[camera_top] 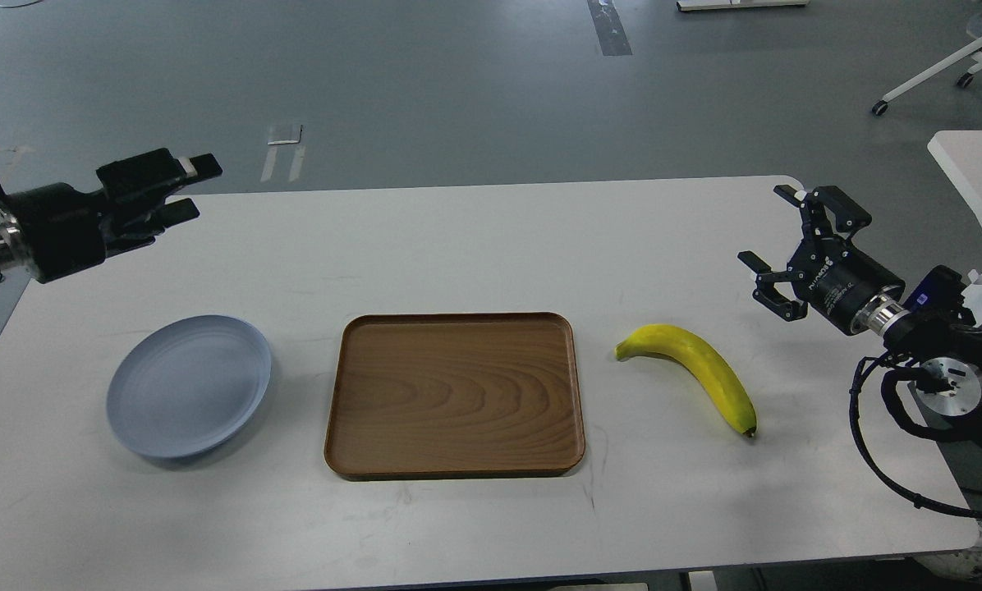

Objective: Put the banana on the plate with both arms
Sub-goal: 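Lower the left gripper toward the rim of the light blue plate, then grasp the edge of the light blue plate with the left gripper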

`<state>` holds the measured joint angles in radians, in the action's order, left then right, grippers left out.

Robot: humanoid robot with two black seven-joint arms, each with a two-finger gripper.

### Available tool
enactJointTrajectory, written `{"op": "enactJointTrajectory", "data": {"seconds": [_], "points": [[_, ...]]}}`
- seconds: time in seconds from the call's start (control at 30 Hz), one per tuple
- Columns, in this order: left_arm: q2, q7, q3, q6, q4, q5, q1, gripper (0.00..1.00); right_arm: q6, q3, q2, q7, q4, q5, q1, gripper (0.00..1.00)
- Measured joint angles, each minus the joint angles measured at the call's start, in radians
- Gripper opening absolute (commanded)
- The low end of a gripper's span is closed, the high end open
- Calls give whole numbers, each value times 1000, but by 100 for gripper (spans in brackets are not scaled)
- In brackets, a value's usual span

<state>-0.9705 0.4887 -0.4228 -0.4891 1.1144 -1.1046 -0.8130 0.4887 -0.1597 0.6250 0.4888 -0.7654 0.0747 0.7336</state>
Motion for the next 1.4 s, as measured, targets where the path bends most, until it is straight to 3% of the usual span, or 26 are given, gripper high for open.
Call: {"op": "enactJointTrajectory", "data": {"seconds": [0.17,0.3,0.67,0.97,1.4], "points": [[-34,0,26,0,38,-374,22,100,0,0,1,0,0,-4,0,100],[-40,0,94,52,-26,-509,42,100,0,1,1,0,-1,-5,0,100],[-23,0,256,199,-187,-517,79,99,0,-4,1,0,-5,-6,-1,100],[19,0,262,207,-301,-512,105,95,0,-5,5,0,-5,-6,-1,100],[54,0,262,207,-326,-473,139,75,0,-5,10,0,-7,-6,-2,100]]}}
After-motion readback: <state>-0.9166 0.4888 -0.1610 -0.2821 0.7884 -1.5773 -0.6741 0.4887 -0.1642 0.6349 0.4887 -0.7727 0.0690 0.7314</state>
